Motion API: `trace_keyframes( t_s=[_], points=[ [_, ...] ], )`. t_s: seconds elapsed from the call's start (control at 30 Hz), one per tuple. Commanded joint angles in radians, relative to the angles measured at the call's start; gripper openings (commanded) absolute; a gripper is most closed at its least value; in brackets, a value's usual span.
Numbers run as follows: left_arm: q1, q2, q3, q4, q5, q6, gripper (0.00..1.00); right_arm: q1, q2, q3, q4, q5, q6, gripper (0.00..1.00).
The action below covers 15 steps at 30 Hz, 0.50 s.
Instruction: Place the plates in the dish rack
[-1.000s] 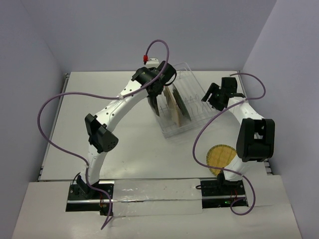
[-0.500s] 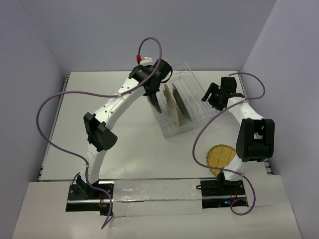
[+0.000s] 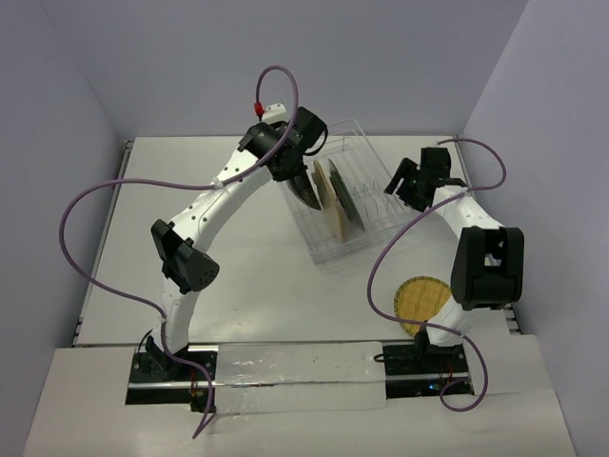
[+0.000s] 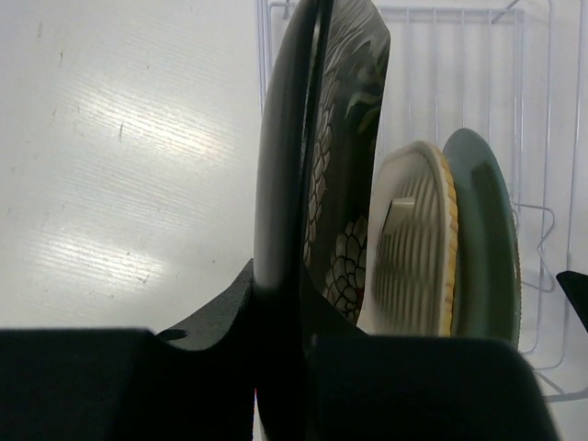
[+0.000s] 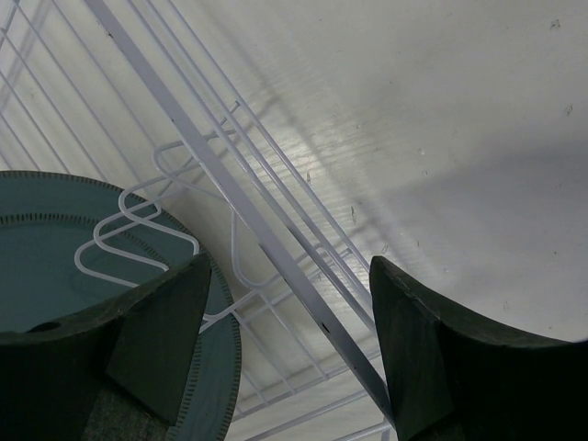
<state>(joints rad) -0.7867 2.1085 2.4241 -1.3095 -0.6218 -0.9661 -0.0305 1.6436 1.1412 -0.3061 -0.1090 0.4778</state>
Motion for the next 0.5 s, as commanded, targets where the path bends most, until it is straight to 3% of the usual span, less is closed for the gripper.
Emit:
trace_keyframes(
  t_s=[0.0,0.47],
  points=[
    [-0.011,-0.013,0.028,0.023,-0.032,-0.041,0.00,0.015,-0.056,-0.006,0.035,-0.005,0.001,0.77],
    [-0.042,0.067,0.052,-0.055,-0.023,-0.058,0.00,0.050,-0.070,-0.005,0.035,0.020,-0.005,0.77]
  ],
)
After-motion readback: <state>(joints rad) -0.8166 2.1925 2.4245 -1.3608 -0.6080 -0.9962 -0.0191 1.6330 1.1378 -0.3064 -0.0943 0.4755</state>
